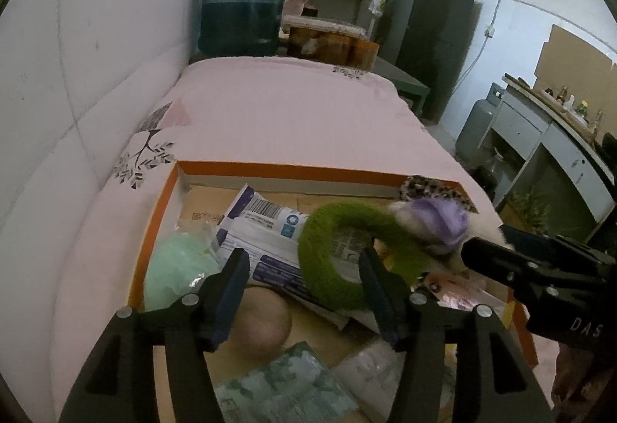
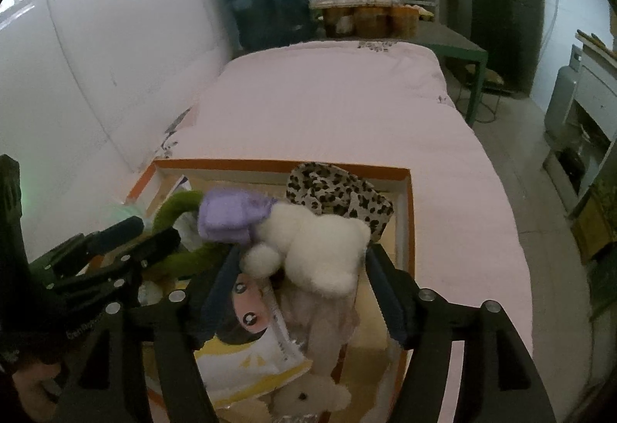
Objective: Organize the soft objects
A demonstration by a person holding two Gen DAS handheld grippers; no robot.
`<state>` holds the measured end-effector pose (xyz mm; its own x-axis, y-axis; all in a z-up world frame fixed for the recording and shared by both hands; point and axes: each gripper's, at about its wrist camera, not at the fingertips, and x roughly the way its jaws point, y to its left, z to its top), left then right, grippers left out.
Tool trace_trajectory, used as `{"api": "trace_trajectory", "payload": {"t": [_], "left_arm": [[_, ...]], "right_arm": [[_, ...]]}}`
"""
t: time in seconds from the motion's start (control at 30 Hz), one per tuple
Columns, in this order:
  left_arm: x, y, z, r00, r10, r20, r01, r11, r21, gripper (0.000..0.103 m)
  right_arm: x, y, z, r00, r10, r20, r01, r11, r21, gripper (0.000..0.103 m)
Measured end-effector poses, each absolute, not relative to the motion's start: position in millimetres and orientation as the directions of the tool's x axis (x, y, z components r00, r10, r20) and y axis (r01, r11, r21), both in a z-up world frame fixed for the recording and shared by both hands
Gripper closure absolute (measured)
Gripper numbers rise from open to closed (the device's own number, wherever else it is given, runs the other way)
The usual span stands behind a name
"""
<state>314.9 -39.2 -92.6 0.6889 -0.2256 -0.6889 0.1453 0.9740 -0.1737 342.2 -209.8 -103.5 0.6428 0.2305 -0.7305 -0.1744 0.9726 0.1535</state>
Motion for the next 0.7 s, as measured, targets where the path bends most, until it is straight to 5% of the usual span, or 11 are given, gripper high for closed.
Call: {"api": "trace_trajectory", "payload": {"t": [0.7], "left_arm": [[254.3, -26.6, -44.6, 0.763, -0.241, -0.6, 0.148, 0.968, -0.2, 0.042]], "right_arm": [[286.4, -209.4, -65.4, 0.715, 0.222, -0.663, -0.153, 0.975, 0.161, 0.028]]}}
